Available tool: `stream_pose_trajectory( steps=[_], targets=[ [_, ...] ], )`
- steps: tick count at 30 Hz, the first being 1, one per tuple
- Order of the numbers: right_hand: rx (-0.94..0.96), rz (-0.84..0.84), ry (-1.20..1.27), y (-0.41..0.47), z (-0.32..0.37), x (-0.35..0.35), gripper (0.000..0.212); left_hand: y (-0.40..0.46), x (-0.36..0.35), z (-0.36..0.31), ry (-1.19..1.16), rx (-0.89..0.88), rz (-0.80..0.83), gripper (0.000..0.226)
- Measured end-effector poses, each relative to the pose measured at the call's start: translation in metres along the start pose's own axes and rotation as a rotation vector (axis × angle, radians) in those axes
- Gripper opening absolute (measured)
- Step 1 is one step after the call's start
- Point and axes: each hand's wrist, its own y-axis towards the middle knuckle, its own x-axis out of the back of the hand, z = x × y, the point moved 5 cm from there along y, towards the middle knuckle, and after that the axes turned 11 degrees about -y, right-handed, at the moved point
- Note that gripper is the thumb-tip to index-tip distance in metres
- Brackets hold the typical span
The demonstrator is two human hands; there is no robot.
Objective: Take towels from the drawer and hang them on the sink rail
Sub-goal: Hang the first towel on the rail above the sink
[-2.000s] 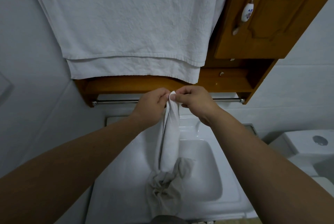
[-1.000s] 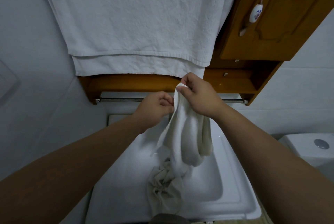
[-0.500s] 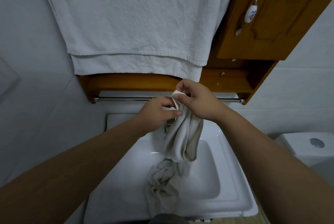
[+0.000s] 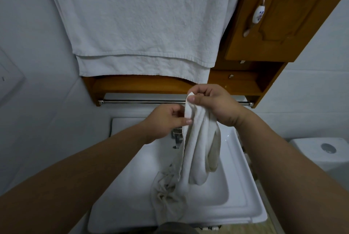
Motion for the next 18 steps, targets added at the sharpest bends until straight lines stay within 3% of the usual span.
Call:
stream_pose_trajectory(
  steps=[3, 9, 18],
  targets=[
    [-0.013, 0.011, 0.011, -0.002, 0.001, -0.001, 0.008, -0.002, -0.01, -0.003, 0.023, -0.005, 0.021, 0.032],
    [-0.009, -0.011, 0.144, -0.008, 0.003, 0.006, 0.006, -0.004, -0.007, 0.001, 0.065, 0.006, -0.133, 0.013],
    [-0.045, -0.119, 0.307, -0.02, 0.0, 0.027, 0.012, -0.007, -0.002, 0.003, 0.254, -0.021, -0.162, 0.014]
  ],
)
